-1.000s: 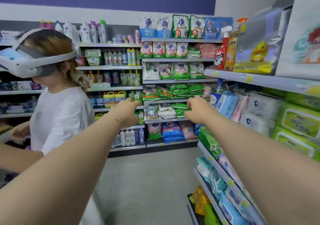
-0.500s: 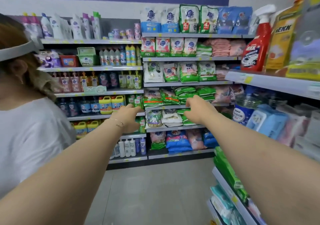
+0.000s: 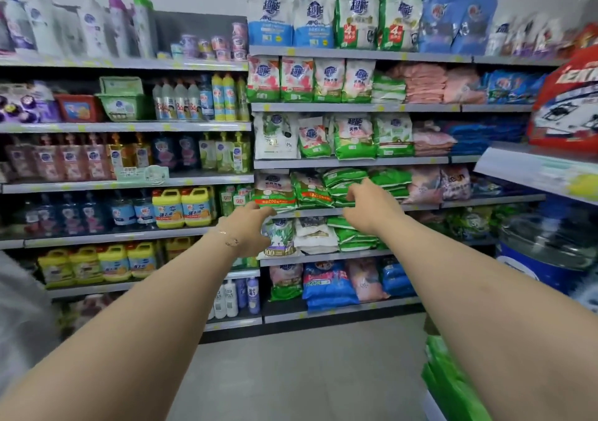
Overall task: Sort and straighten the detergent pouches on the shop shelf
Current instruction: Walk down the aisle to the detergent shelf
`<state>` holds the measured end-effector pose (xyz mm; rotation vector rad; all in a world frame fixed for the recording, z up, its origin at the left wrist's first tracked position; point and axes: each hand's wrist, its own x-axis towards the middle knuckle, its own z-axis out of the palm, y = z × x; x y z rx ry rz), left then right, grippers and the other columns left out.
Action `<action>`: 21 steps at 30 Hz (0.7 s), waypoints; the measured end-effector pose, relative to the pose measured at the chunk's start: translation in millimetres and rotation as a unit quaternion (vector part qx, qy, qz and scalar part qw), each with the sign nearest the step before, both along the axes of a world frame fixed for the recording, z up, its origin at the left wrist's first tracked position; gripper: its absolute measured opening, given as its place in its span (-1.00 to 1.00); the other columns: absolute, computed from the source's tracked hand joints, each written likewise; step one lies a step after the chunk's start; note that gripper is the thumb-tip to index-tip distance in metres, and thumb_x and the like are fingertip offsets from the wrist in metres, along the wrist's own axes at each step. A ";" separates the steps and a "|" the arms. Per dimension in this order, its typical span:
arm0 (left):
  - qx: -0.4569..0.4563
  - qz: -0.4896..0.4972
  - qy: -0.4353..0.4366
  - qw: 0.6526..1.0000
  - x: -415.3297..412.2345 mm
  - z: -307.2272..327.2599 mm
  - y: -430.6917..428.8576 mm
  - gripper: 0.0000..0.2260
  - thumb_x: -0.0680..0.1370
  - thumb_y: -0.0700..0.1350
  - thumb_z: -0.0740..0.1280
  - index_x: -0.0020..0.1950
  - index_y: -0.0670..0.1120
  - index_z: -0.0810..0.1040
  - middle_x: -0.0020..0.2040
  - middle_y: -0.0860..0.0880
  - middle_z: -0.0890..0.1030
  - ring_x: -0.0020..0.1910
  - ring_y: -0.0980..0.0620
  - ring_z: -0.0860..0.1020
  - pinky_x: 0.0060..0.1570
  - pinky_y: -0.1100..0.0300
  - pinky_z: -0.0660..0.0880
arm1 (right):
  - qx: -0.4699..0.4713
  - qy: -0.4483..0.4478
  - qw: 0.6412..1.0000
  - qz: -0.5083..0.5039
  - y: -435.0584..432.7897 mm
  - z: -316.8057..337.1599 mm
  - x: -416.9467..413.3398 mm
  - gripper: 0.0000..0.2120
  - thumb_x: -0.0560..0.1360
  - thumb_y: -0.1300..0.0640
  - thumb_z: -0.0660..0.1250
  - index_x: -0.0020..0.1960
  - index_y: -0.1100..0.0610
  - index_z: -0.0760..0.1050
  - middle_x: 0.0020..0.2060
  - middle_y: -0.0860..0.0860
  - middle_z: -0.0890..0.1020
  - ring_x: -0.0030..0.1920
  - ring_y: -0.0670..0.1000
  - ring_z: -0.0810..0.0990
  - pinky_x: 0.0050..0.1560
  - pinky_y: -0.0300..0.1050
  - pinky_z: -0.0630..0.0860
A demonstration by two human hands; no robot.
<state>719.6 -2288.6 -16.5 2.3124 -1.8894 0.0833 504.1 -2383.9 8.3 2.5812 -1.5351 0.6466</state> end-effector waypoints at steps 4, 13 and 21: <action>-0.009 -0.013 -0.008 1.000 16.0 -3.2 -70.3 -0.45 0.56 -0.04 0.27 0.51 0.11 0.16 0.49 -0.04 0.19 0.43 -0.11 0.25 0.23 -0.08 0.36 | 0.006 0.012 1.000 -0.013 -58.0 -5.6 14.4 -0.70 0.52 0.04 0.25 0.21 0.13 0.46 0.17 0.09 0.44 0.06 0.15 0.51 -0.04 -0.03 0.46; -0.029 -0.094 0.011 0.995 66.5 6.0 -266.3 -0.46 0.53 -0.02 0.31 0.48 0.11 0.22 0.45 -0.05 0.25 0.40 -0.12 0.30 0.25 -0.11 0.41 | -0.011 0.021 0.995 -0.096 -221.2 16.8 37.1 -0.69 0.52 0.07 0.25 0.21 0.17 0.46 0.19 0.14 0.46 0.12 0.20 0.49 0.05 0.01 0.47; -0.052 -0.134 0.001 0.990 106.0 32.7 -419.8 -0.45 0.50 -0.04 0.32 0.47 0.07 0.26 0.35 -0.06 0.34 0.29 -0.12 0.40 0.19 -0.06 0.45 | -0.018 0.032 0.991 -0.131 -350.9 24.3 60.4 -0.65 0.54 0.01 0.25 0.28 0.12 0.43 0.22 0.10 0.43 0.13 0.18 0.50 0.12 0.06 0.47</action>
